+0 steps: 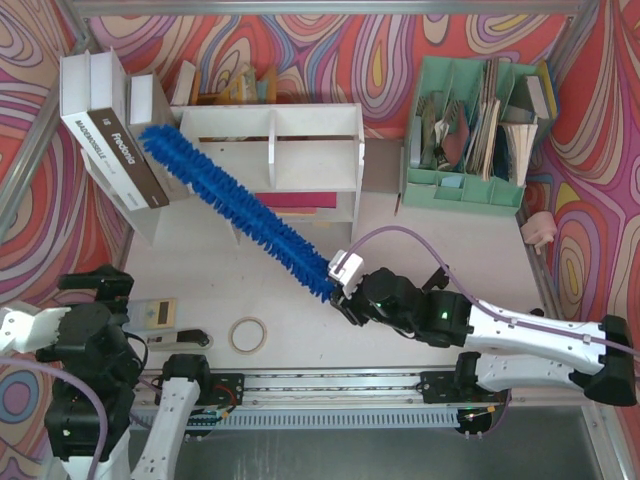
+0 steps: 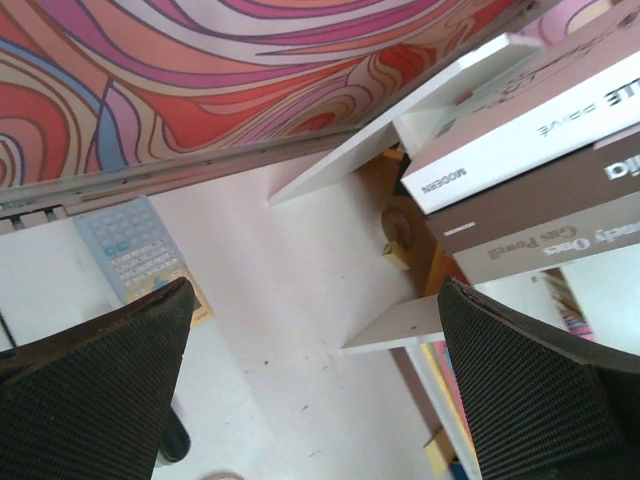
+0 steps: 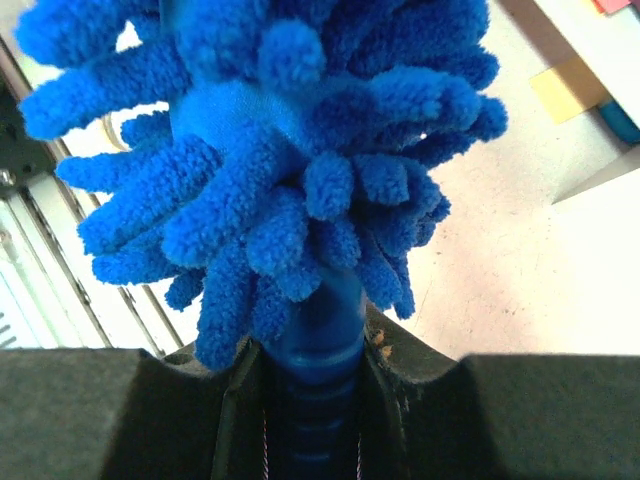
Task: Dust the bookshelf with a duster
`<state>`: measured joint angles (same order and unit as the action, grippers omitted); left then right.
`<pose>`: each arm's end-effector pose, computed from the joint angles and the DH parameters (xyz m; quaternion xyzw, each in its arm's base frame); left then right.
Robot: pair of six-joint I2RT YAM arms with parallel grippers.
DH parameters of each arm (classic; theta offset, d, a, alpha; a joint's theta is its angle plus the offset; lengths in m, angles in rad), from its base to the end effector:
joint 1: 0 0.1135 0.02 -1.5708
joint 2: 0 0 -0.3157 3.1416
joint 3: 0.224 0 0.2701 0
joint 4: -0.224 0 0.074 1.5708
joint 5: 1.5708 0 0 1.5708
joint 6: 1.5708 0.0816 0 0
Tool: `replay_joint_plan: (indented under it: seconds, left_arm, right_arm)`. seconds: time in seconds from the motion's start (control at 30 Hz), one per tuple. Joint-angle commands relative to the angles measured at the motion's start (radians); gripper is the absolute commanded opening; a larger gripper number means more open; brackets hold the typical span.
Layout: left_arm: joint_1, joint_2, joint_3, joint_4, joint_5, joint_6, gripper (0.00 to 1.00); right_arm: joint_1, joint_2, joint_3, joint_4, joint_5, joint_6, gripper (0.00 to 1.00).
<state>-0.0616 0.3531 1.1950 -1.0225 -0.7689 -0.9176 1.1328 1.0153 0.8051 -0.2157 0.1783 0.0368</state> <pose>-0.0116 0.0576 0.4352 -0.5140 0.5480 -0.0250 0.6594 0.1251 0.2330 0.3217 -0.3950 0.7398 0.2354 0.4912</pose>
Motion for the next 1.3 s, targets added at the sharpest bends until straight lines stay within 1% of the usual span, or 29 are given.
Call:
replay_joint_plan:
  seconds: [0.0,0.1,0.2,0.33,0.5,0.6,0.77,1.03,1.1,1.27]
  left_arm:
    - [0.005,0.007,-0.049,-0.022,0.004,0.065,0.98]
    - [0.005,-0.005,-0.077,-0.022,0.017,0.06,0.98]
    - [0.005,-0.009,-0.094,-0.029,0.026,0.062,0.98]
    - [0.005,-0.009,-0.107,-0.041,0.038,0.062,0.98]
    - [0.005,-0.013,-0.133,-0.039,0.056,0.061,0.98]
    - [0.005,-0.012,-0.143,-0.044,0.063,0.062,0.98]
    - [0.005,-0.024,-0.159,-0.044,0.067,0.066,0.98]
    - [0.005,-0.022,-0.169,-0.036,0.074,0.069,0.98]
    - [0.005,-0.022,-0.173,-0.035,0.075,0.067,0.98]
    - [0.005,-0.025,-0.182,-0.03,0.081,0.063,0.98]
  right_arm:
    - [-0.001,0.023,0.11,0.029,0.079,0.081,0.0]
    - [-0.001,0.081,0.176,0.04,0.092,0.118,0.0]
    - [-0.001,0.126,0.209,0.073,0.101,0.134,0.0]
    - [-0.001,0.211,0.251,0.076,0.104,0.154,0.0]
    - [-0.001,0.328,0.239,0.096,0.109,0.173,0.0]
    - [-0.001,0.372,0.229,0.096,0.137,0.202,0.0]
    - [-0.015,0.366,0.214,0.096,0.185,0.246,0.0]
    - [-0.015,0.251,0.246,0.135,0.164,0.211,0.0]
    - [-0.015,0.26,0.263,0.135,0.138,0.209,0.0]
    - [-0.015,0.341,0.277,0.14,0.106,0.237,0.0]
